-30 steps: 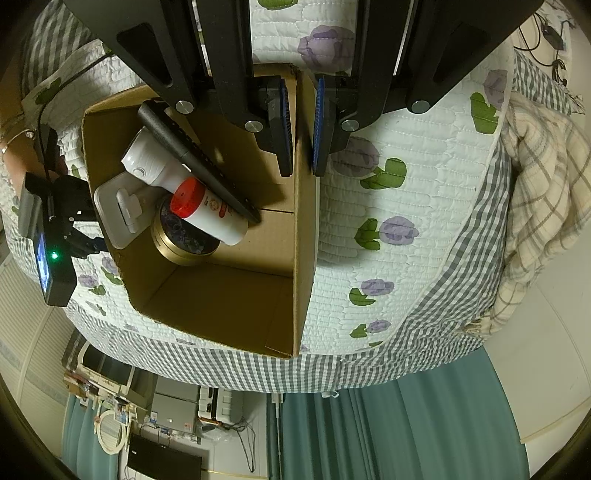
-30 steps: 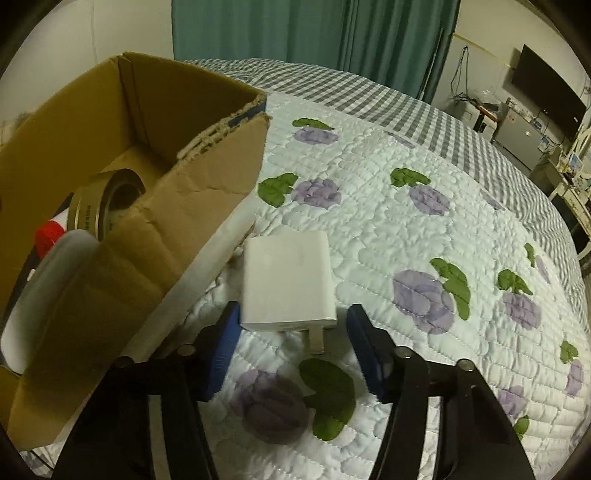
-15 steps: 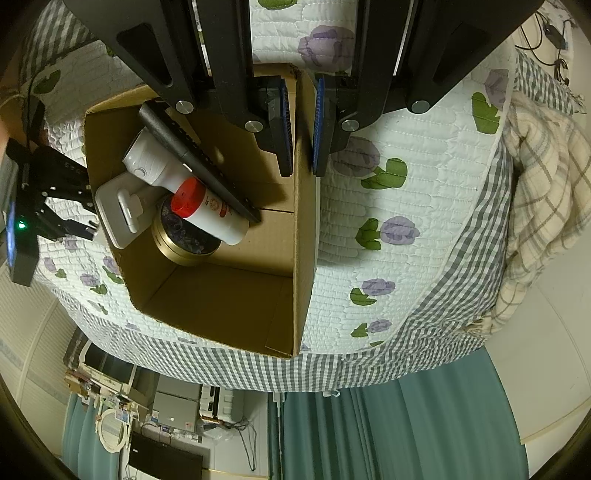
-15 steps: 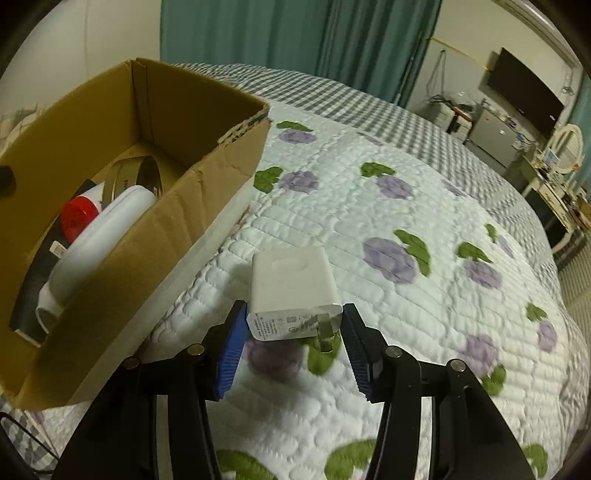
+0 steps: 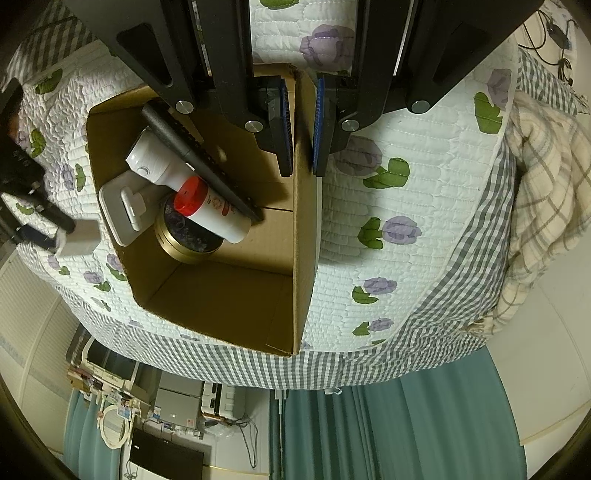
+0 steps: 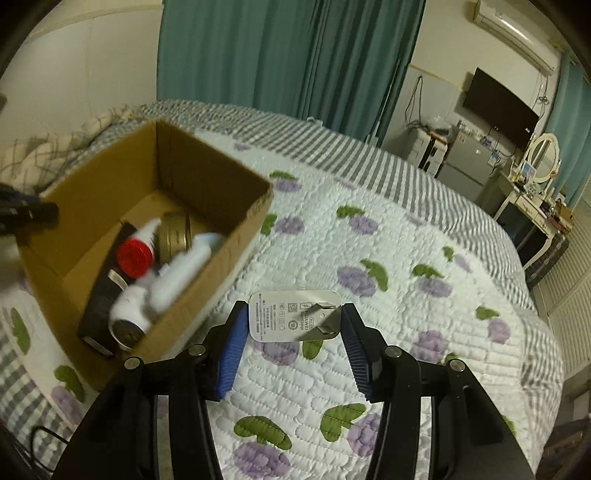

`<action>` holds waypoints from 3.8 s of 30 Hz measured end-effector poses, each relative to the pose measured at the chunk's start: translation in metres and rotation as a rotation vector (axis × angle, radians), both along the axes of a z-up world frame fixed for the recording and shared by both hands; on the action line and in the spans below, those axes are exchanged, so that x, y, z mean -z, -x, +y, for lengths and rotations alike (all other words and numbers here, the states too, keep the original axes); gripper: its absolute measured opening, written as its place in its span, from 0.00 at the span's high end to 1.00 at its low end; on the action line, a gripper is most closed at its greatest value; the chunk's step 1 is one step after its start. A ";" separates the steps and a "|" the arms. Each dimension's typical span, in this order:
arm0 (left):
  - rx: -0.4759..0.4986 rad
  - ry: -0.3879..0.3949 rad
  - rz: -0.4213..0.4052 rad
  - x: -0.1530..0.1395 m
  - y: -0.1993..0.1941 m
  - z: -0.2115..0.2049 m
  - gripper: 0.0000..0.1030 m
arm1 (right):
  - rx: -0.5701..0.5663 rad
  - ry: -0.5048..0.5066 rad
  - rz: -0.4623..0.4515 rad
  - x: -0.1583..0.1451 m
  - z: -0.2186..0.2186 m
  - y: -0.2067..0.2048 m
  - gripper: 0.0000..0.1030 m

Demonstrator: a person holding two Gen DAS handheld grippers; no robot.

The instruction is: Organize rigid objects

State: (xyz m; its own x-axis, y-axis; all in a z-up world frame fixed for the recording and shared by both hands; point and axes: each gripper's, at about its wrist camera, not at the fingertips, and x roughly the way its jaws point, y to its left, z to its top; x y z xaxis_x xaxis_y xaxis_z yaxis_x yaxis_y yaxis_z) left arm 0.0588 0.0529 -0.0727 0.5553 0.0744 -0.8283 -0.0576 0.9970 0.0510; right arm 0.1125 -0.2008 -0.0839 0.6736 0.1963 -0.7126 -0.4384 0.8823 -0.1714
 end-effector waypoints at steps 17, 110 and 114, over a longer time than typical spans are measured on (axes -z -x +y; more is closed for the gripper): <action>0.004 0.020 -0.007 -0.003 0.000 0.001 0.91 | -0.094 -0.121 -0.083 -0.067 0.082 -0.004 0.51; 0.053 0.022 -0.664 -0.112 0.129 -0.039 0.15 | 0.289 -0.271 -0.394 -0.120 0.008 0.164 0.00; 0.055 0.003 -0.657 -0.109 0.134 -0.040 0.14 | 0.289 -0.255 -0.388 -0.111 0.012 0.166 0.00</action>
